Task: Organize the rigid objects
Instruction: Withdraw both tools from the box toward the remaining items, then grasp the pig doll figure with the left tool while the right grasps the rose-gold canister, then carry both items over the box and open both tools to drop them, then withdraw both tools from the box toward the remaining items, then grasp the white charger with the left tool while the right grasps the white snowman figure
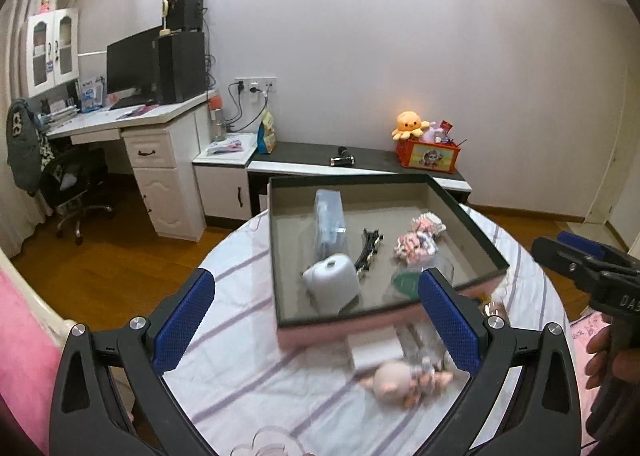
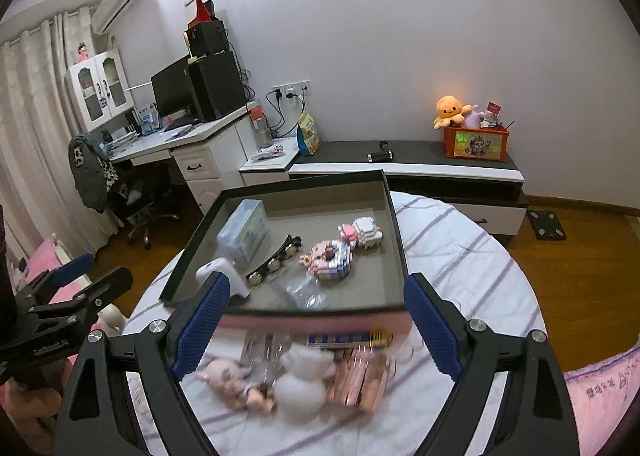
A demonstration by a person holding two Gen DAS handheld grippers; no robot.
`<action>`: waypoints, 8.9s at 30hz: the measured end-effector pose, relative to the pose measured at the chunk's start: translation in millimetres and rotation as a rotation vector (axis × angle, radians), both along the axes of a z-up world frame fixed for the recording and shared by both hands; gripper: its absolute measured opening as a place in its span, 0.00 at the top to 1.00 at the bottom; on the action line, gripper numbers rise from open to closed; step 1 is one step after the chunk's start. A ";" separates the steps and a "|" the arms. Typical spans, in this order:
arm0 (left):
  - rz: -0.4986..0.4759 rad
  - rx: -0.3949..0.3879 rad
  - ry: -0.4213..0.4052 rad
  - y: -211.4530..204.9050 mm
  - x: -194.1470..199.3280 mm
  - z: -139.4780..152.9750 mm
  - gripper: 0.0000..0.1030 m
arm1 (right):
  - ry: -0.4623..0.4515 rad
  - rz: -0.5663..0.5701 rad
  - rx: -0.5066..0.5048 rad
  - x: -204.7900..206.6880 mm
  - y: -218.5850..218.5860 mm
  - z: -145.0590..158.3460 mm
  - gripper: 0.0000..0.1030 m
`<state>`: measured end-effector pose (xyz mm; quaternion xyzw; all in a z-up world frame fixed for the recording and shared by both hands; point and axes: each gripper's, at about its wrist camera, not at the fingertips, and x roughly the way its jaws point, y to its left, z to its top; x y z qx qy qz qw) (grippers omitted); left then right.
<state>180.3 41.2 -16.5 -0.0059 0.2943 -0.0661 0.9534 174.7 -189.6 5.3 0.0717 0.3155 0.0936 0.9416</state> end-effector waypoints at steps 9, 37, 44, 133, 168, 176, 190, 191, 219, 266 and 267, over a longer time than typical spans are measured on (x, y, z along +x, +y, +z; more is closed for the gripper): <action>0.033 -0.009 0.010 11.1 -46.2 -1.8 0.00 | -0.006 0.000 0.005 -49.0 8.5 -4.8 0.12; 0.030 -0.016 0.050 11.1 -78.3 -12.1 0.00 | 0.035 -0.020 -0.023 -81.5 8.6 -19.0 0.12; 0.001 -0.014 0.092 -2.2 -69.6 -26.3 0.00 | 0.077 -0.046 -0.044 -69.3 1.5 -33.3 0.12; -0.106 -0.099 0.244 -27.6 -19.9 -93.3 0.12 | 0.267 0.049 -0.071 -16.5 -8.3 -109.5 0.54; -0.096 -0.028 0.151 -67.8 154.7 -46.7 0.10 | 0.162 0.088 -0.044 149.4 0.0 -54.7 0.47; -0.065 -0.032 0.060 -53.3 129.3 -29.5 0.00 | 0.137 0.034 -0.013 136.8 -14.5 -46.2 0.13; -0.007 -0.057 -0.003 -12.8 47.9 -7.1 0.00 | 0.059 -0.004 -0.003 59.2 -12.5 -10.5 0.13; -0.003 -0.056 -0.004 -10.7 41.8 -6.3 0.00 | 0.052 -0.004 -0.002 53.1 -11.8 -8.5 0.13; 0.080 -0.072 0.038 24.5 -66.3 -13.6 0.00 | 0.068 -0.020 0.006 -70.5 3.1 -28.4 0.13; -0.006 -0.008 0.276 -33.4 16.0 -103.4 0.00 | 0.275 0.097 0.000 18.8 27.6 -122.1 0.55; -0.008 -0.005 0.284 -35.0 19.0 -106.5 0.00 | 0.274 0.102 -0.003 17.6 26.4 -121.6 0.55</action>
